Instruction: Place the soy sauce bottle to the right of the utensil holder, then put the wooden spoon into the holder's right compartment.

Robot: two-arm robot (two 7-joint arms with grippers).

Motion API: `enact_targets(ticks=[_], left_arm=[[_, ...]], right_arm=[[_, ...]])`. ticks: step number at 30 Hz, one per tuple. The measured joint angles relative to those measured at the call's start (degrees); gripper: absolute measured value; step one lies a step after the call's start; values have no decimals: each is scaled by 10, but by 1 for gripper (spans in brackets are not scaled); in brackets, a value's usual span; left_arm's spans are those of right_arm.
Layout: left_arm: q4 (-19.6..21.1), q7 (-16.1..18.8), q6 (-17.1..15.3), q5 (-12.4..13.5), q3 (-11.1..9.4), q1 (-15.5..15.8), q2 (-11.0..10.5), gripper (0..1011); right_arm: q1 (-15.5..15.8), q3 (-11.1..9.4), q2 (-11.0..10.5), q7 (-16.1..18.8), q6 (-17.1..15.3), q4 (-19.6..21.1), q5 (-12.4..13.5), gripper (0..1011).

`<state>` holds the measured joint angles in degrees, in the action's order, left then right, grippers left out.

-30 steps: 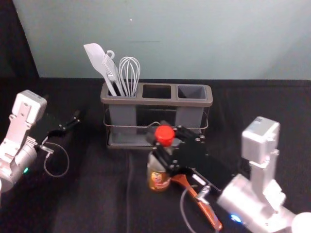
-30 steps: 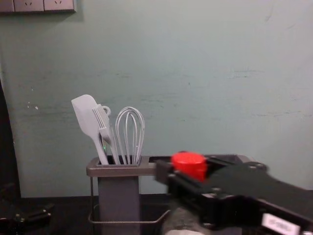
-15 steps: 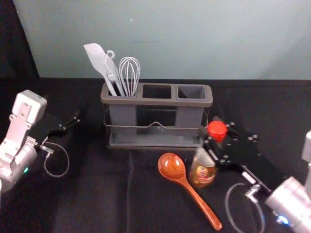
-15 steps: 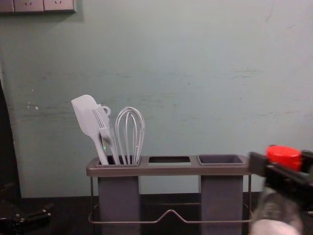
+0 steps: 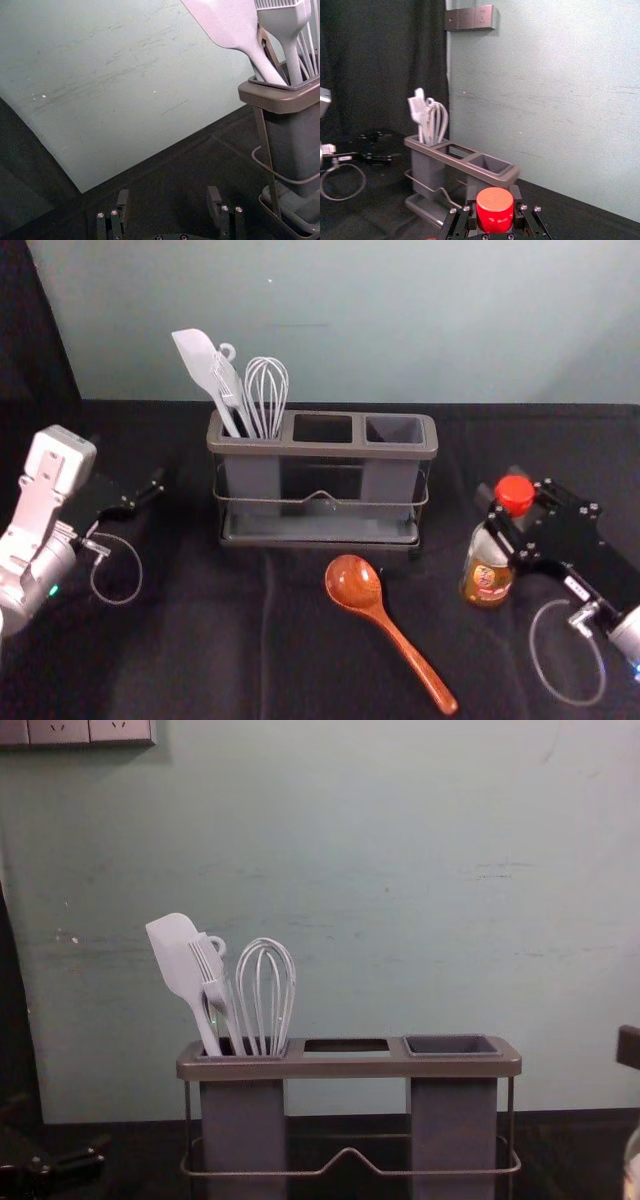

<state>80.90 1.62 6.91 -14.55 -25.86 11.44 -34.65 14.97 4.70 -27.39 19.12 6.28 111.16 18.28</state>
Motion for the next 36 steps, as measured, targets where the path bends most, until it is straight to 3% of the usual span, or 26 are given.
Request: enact_targets(ticks=[8,25,36], left_arm=[[0,0,0,0,0,0,0,1000],[0,0,0,0,0,0,0,1000],[0,0,0,0,0,0,0,1000]], right_arm=[[-35,-5,-2,15,-6,-37,9,381],[-136,15,20,50,15,-143,62,381],[-184,28,34,60,26,-206,84,381]])
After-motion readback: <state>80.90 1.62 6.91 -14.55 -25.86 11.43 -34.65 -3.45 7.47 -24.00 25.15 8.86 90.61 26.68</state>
